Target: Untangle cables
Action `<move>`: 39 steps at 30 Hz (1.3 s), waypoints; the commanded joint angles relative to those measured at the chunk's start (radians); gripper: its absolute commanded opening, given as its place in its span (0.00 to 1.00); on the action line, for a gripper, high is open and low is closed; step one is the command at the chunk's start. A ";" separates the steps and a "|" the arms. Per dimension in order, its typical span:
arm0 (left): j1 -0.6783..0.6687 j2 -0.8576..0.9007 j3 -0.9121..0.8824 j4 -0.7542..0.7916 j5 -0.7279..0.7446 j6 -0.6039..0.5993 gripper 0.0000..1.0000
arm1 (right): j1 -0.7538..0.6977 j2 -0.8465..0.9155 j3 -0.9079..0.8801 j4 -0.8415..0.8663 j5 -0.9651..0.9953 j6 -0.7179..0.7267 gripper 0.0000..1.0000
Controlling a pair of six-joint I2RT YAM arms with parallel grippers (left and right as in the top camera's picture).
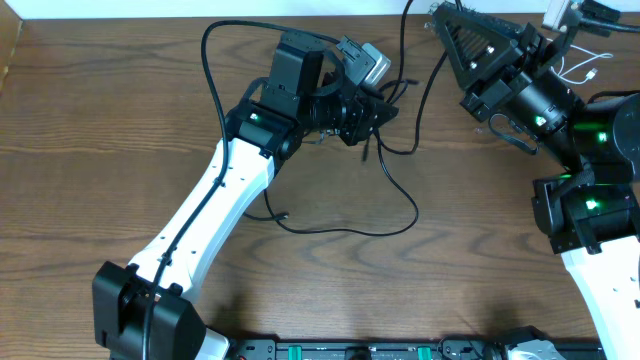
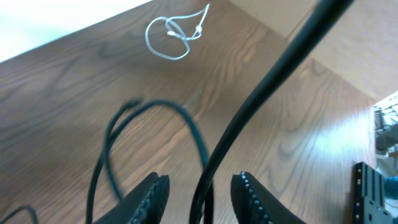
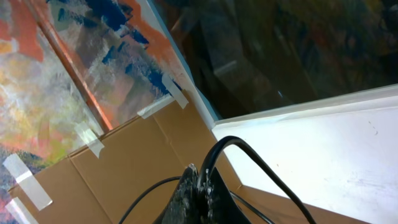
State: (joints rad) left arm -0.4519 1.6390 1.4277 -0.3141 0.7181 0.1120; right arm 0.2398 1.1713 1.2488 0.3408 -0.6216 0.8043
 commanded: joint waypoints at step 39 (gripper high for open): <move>0.151 -0.146 0.031 -0.082 -0.007 0.007 0.07 | -0.023 0.012 0.013 -0.646 0.534 -0.286 0.01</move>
State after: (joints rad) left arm -0.3031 1.5070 1.4277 -0.3904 0.7074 0.1093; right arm 0.2192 1.1687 1.2541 -0.2401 -0.2752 0.5735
